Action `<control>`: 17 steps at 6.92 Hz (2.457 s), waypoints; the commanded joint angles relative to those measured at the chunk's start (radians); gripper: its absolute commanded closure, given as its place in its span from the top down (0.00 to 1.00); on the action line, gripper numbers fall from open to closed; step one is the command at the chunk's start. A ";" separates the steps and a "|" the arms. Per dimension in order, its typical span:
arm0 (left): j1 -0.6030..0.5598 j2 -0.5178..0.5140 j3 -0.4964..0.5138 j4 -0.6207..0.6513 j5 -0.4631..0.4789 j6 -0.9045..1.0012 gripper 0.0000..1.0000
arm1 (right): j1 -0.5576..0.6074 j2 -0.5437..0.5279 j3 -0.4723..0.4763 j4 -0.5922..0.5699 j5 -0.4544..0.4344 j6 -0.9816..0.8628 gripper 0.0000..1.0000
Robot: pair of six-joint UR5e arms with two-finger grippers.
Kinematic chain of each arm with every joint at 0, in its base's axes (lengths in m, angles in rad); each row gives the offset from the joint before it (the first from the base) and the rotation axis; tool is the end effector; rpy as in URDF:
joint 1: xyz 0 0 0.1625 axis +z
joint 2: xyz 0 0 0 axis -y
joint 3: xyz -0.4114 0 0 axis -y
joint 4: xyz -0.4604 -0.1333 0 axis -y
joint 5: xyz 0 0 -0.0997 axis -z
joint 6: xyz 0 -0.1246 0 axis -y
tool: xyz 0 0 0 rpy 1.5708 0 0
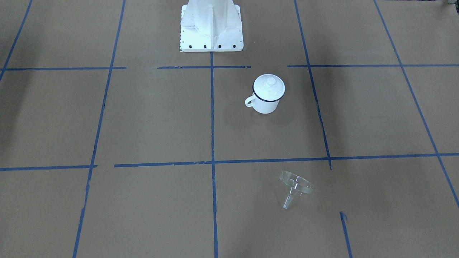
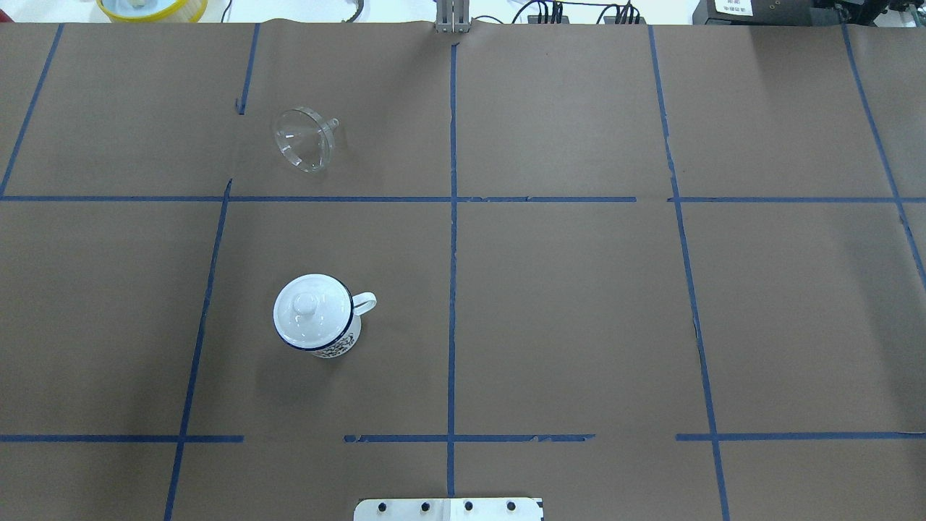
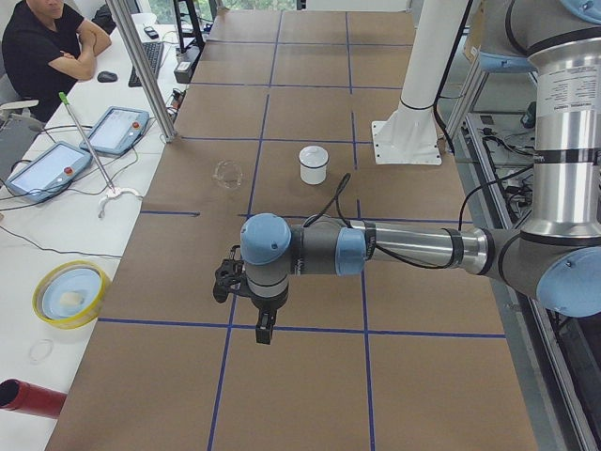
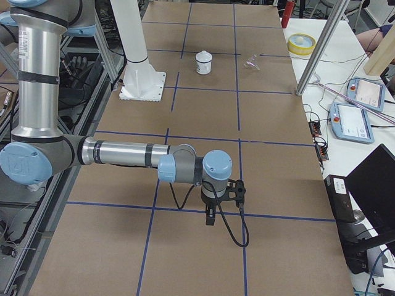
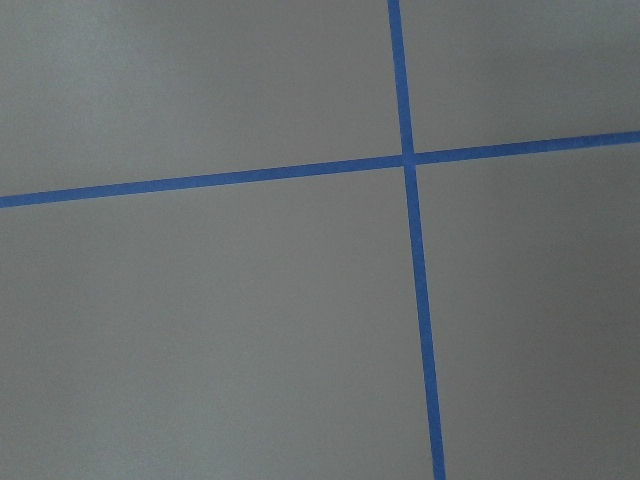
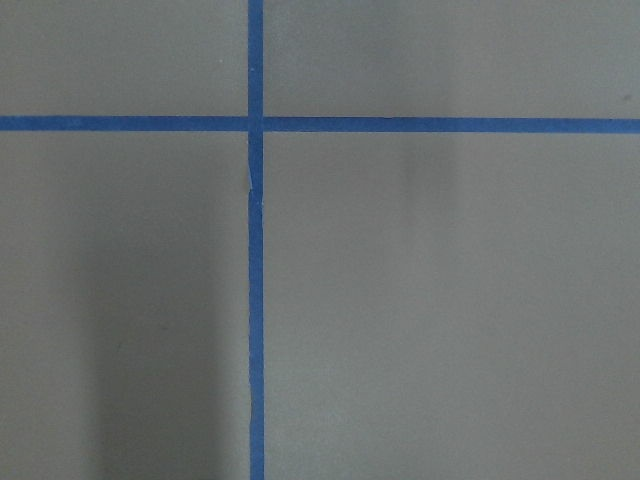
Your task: Place funnel on cup
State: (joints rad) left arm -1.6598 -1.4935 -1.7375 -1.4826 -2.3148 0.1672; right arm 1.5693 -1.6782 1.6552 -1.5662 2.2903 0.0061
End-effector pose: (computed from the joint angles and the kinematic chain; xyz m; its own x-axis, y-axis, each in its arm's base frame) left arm -0.0955 -0.5202 0.6231 0.7375 0.1021 -0.6676 -0.0343 0.9929 0.1139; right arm 0.0504 -0.5142 0.6777 0.7521 0.0171 0.6588 -0.0031 0.9997 -0.0224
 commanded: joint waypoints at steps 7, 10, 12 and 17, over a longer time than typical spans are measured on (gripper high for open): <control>-0.002 0.010 0.022 -0.048 0.009 0.081 1.00 | 0.000 0.000 0.000 0.000 0.000 0.000 1.00; 0.002 0.013 0.035 -0.054 -0.074 -0.004 1.00 | 0.000 0.000 0.001 0.000 0.000 0.000 1.00; 0.125 0.001 -0.046 -0.091 -0.092 -0.286 1.00 | 0.000 0.000 0.001 0.000 0.000 0.000 1.00; 0.335 -0.121 -0.254 -0.094 -0.040 -0.904 1.00 | 0.000 0.000 0.001 0.000 0.000 0.000 1.00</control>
State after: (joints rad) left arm -1.3903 -1.5411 -1.9706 -1.5770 -2.3590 -0.4902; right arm 1.5693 -1.6782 1.6562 -1.5662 2.2902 0.0061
